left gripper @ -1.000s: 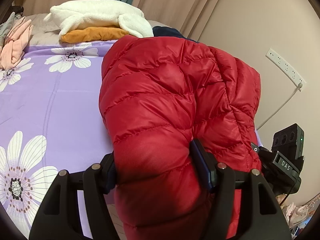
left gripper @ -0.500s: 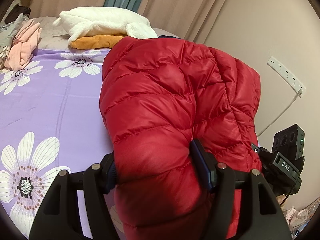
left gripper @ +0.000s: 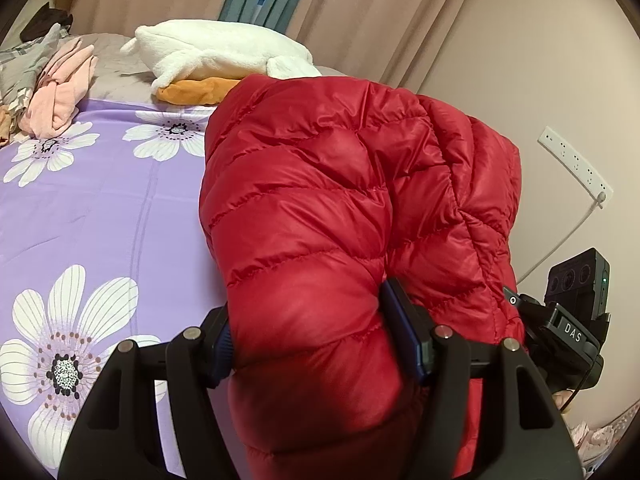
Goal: Fold large clothes
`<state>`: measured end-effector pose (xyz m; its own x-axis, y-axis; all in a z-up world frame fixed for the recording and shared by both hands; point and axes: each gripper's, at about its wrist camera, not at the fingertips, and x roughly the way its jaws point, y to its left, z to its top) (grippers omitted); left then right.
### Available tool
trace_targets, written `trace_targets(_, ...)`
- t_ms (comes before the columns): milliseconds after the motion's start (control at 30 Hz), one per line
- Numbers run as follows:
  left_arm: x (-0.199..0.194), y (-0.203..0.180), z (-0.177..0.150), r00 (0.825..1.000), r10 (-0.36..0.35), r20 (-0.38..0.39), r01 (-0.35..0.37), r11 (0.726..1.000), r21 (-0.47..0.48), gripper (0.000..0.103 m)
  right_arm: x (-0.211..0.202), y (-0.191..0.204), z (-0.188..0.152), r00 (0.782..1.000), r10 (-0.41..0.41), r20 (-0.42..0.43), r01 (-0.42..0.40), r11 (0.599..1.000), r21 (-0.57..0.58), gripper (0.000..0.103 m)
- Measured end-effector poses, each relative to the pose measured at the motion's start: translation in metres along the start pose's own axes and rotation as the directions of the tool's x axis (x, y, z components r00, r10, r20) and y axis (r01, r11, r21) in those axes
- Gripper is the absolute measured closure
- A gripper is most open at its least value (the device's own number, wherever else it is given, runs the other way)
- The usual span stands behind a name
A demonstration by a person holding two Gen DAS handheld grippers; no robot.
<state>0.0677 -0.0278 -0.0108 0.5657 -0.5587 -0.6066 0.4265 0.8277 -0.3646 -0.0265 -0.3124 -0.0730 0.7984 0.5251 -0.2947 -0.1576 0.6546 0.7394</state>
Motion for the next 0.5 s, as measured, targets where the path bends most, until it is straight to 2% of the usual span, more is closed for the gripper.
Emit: trace_targets(500,-0.017,0.013,-0.005,1.0,0.012,0.021,-0.012,1.0,-0.029,0.038,0.008,0.0,0.002,0.999,0.018,-0.033,-0.019,0.999,-0.026,0.054)
